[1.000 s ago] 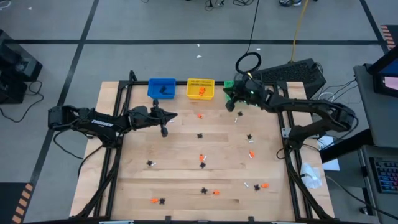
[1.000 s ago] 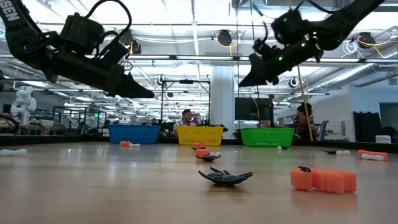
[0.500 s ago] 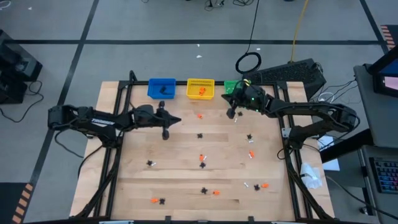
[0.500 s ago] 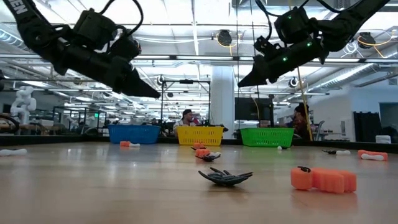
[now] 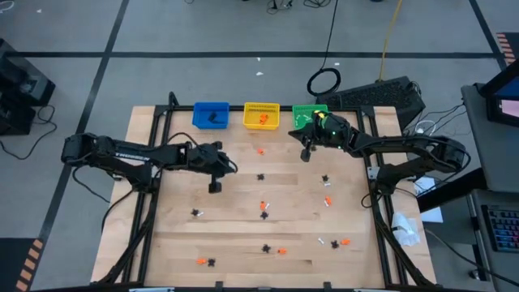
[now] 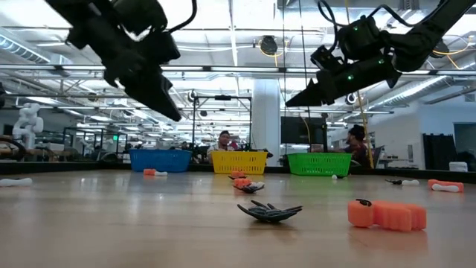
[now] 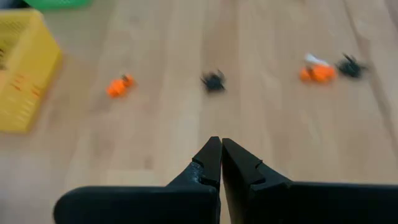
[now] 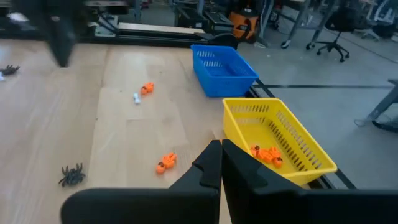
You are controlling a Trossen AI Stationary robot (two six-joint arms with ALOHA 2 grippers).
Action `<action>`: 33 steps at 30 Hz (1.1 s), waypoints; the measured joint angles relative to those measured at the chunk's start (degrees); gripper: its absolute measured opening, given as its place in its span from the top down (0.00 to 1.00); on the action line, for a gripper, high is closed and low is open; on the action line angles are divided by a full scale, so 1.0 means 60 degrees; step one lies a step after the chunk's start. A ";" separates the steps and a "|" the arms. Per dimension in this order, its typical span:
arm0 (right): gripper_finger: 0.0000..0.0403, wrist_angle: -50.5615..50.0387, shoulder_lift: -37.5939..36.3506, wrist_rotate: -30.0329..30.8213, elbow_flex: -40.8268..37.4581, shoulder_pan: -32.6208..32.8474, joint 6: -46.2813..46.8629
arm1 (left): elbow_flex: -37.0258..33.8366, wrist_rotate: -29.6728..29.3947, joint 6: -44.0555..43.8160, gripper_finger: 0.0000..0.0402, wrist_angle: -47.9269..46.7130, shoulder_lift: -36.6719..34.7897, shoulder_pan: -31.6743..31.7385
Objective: Sort Halloween decoration
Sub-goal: Put the black spider toy into the blue bin
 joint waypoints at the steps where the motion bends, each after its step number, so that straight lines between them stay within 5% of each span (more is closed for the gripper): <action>1: 1.00 -0.0012 0.0003 0.0002 -0.0003 -0.0022 0.0012 | 0.0182 0.0000 -0.0131 0.97 -0.0436 0.0000 -0.0152; 15: 1.00 -0.0019 0.0004 0.0000 -0.0004 -0.0027 0.0105 | 0.0815 0.0001 -0.3782 0.97 -0.4869 0.0000 -0.2884; 25: 1.00 -0.0019 0.0004 -0.0001 -0.0004 -0.0027 0.0111 | 0.0749 0.0780 -0.6420 0.96 -0.5256 0.0000 -0.4590; 33: 1.00 -0.0019 0.0004 0.0001 -0.0004 -0.0027 0.0113 | 0.0322 0.0655 -0.7383 0.77 -0.5299 0.0036 -0.5250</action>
